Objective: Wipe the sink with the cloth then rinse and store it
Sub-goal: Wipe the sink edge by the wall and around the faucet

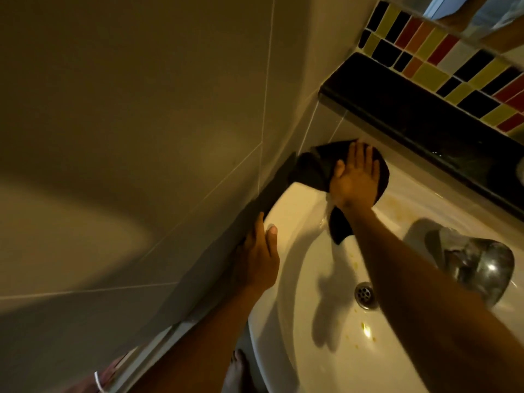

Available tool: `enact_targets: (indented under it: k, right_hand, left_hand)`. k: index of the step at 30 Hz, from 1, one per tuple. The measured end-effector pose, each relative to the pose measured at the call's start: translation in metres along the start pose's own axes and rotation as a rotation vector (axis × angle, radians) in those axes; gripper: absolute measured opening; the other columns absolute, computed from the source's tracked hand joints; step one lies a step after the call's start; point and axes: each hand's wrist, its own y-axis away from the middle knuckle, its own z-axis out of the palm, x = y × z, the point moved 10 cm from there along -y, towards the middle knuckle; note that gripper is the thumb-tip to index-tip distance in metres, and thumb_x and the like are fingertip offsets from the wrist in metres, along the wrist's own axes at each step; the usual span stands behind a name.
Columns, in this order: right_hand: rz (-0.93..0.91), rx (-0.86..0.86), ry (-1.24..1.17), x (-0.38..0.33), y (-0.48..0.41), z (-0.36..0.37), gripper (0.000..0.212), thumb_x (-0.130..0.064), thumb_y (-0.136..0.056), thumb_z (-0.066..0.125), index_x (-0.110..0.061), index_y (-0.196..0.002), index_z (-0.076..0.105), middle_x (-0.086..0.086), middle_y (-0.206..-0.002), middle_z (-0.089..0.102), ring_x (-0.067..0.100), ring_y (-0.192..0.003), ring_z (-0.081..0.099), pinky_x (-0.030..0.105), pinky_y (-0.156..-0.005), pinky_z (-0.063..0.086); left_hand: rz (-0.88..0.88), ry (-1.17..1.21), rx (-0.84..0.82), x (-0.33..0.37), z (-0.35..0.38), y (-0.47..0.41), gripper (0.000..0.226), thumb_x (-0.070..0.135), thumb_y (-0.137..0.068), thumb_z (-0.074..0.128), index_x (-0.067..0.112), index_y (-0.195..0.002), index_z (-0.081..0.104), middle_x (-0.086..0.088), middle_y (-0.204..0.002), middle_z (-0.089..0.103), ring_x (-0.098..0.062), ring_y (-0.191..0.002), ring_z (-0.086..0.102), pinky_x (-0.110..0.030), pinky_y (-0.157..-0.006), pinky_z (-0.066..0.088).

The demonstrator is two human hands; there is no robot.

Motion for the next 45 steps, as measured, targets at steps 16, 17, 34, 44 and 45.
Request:
enact_targets:
  k: [16,17,34,44,45]
  right_hand:
    - [-0.175,-0.127,0.105,0.042,0.010,-0.005,0.059,-0.046,-0.099,0.009,-0.022,-0.151,-0.003,0.000,-0.161,-0.006,0.017,-0.148,-0.009,0.036,-0.120,-0.005]
    - [-0.125,-0.091,0.108,0.051,0.018,-0.004,0.059,-0.046,-0.099,0.009,-0.021,-0.151,-0.003,0.002,-0.161,-0.006,0.019,-0.148,-0.009,0.037,-0.121,-0.004]
    - [0.429,0.038,-0.062,0.077,0.086,0.011,0.068,-0.047,-0.098,0.023,-0.009,-0.151,0.002,0.014,-0.161,0.002,0.033,-0.147,-0.003,0.046,-0.117,-0.004]
    - [0.392,0.114,-0.073,0.114,0.086,0.002,0.059,-0.044,-0.100,0.011,-0.017,-0.152,0.000,0.005,-0.162,-0.001,0.024,-0.147,-0.012,0.041,-0.116,-0.008]
    - [0.371,0.114,-0.048,0.112,0.080,0.000,0.059,-0.042,-0.100,0.011,-0.016,-0.152,-0.001,0.006,-0.162,-0.001,0.024,-0.147,-0.012,0.043,-0.117,-0.007]
  left_hand:
    - [0.047,-0.196,-0.045,0.012,0.001,0.002,0.068,0.052,-0.095,0.038,0.024,-0.152,0.013,-0.012,-0.149,0.037,-0.032,-0.127,0.047,-0.044,-0.100,0.042]
    - [0.049,-0.194,-0.042,0.012,0.001,0.002,0.068,0.052,-0.095,0.039,0.023,-0.152,0.015,-0.013,-0.147,0.039,-0.032,-0.125,0.048,-0.043,-0.098,0.043]
    - [0.097,-0.218,0.050,0.015,-0.003,0.005,0.067,0.048,-0.092,0.050,0.010,-0.145,0.036,-0.022,-0.128,0.058,-0.040,-0.112,0.060,-0.046,-0.089,0.051]
    - [0.129,-0.205,0.046,0.014,-0.002,0.005,0.065,0.053,-0.090,0.046,0.015,-0.142,0.036,-0.017,-0.122,0.061,-0.033,-0.103,0.064,-0.041,-0.080,0.054]
    - [0.128,-0.212,0.044,0.014,-0.001,0.003,0.066,0.053,-0.090,0.046,0.015,-0.143,0.036,-0.017,-0.124,0.060,-0.033,-0.104,0.064,-0.041,-0.080,0.054]
